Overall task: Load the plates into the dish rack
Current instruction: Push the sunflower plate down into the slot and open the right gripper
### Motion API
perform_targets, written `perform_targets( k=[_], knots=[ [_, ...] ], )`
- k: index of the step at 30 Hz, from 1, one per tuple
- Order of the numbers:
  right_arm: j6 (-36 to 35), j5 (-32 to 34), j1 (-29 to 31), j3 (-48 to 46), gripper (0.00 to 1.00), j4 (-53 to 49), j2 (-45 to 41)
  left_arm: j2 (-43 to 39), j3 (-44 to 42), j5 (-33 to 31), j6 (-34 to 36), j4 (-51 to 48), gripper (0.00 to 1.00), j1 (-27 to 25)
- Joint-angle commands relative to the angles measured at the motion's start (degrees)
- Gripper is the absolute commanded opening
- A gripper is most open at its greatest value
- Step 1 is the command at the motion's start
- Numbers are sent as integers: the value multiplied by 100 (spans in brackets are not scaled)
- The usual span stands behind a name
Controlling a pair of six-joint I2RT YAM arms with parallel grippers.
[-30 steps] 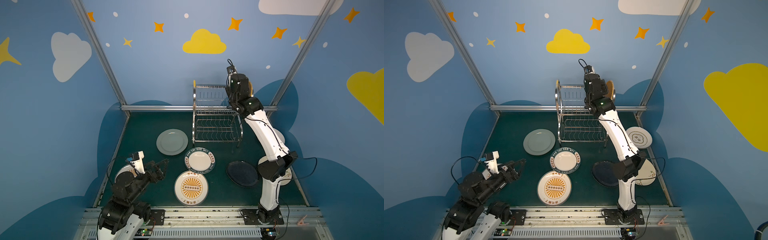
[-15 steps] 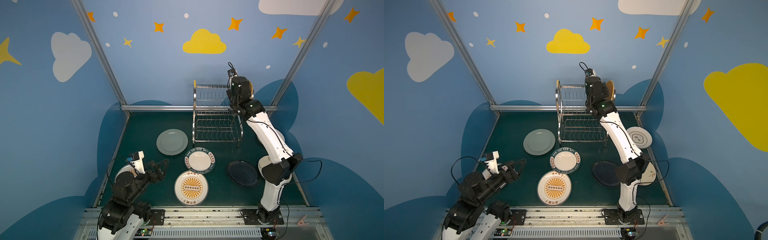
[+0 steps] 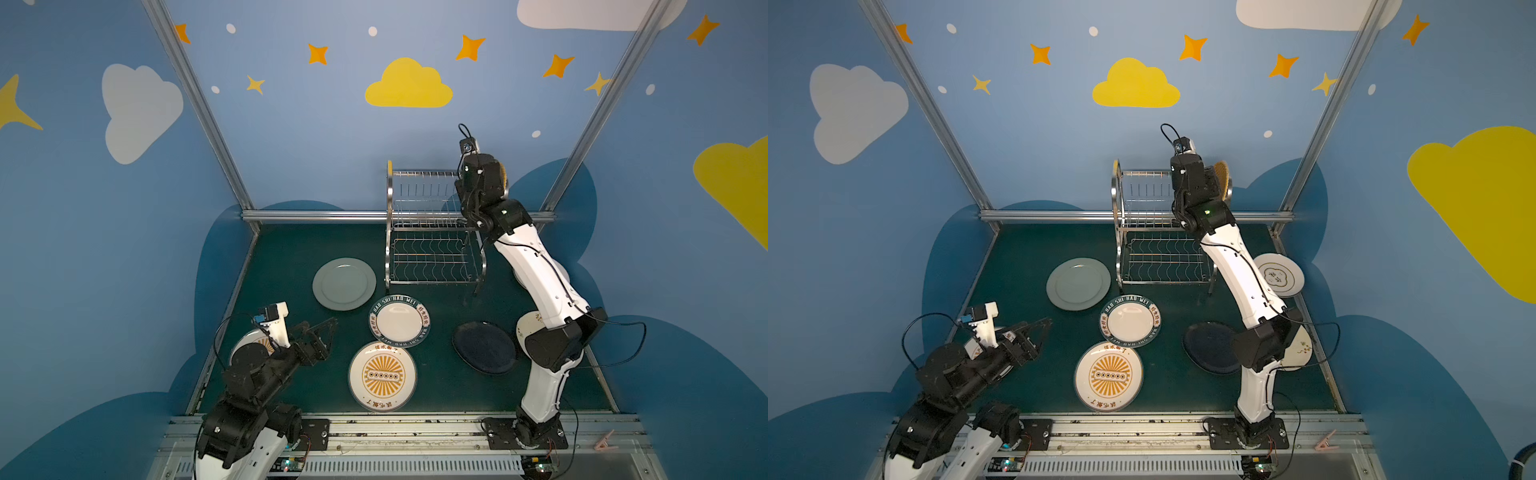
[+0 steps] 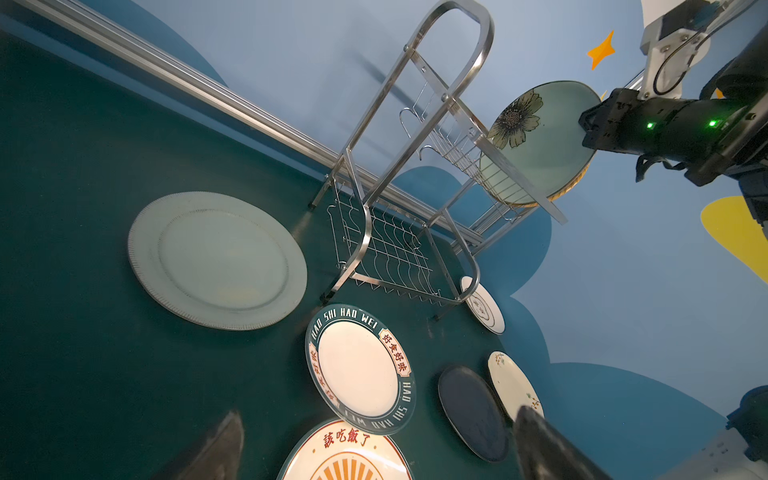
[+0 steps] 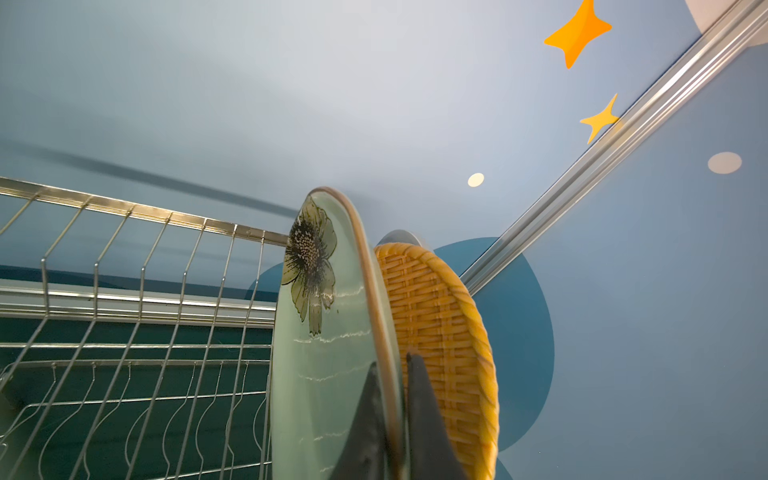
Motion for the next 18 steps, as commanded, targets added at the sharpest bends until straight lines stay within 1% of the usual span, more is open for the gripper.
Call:
perform_targets(
  k=[1,9,14,17,18],
  knots=[
    [219,469,-44,271,0,-110,29,-17,-55,-1,86,94,100,-10],
    [259,463,-65,178,0,-166,23,-28,-49,9,89,106,100,-14],
    [224,427,-69,179,4,-148,54,-26,-40,12,86,102,100,-19],
    [210,374,-71,204,9,-144,63,-23,-48,7,82,92,100,-16],
    [208,355,-71,203,12,-136,63,-27,-47,3,89,95,100,-6]
  ],
)
